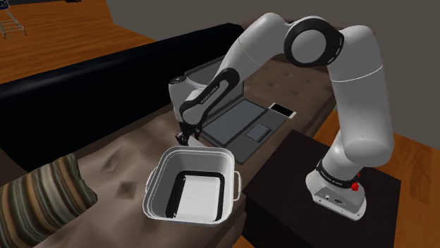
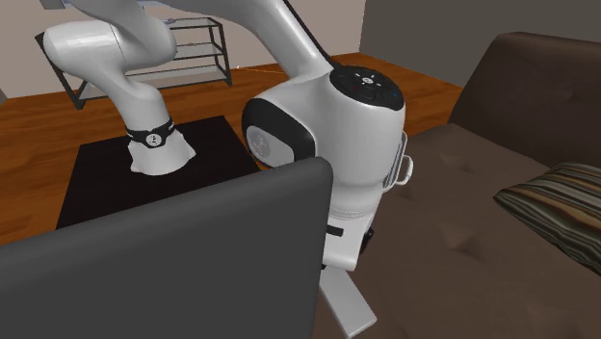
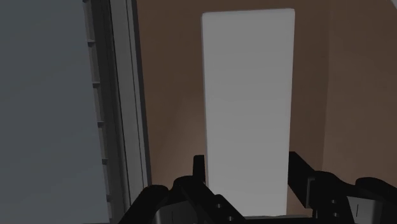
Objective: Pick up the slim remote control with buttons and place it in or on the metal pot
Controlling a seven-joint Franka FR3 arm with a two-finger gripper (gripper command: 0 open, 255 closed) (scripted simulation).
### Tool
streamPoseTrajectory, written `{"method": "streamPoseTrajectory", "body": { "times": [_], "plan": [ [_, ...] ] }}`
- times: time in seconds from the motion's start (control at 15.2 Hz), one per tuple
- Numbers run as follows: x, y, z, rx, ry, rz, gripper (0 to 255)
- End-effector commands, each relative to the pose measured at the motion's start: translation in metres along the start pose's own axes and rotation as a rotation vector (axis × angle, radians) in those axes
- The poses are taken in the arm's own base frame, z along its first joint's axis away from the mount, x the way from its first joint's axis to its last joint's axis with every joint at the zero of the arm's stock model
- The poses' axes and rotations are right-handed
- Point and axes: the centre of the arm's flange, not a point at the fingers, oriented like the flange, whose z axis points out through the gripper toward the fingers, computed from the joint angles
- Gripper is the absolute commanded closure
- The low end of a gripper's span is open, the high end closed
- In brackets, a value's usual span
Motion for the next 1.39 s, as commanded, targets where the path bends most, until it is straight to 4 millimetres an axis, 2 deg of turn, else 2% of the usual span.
{"method": "streamPoseTrajectory", "body": {
  "times": [0.0, 1.32],
  "plan": [
    [0.0, -0.001, -0.012, 0.0, 0.0, 0.0, 255],
    [-0.006, -0.001, -0.117, 0.0, 0.0, 0.0, 255]
  ]
}}
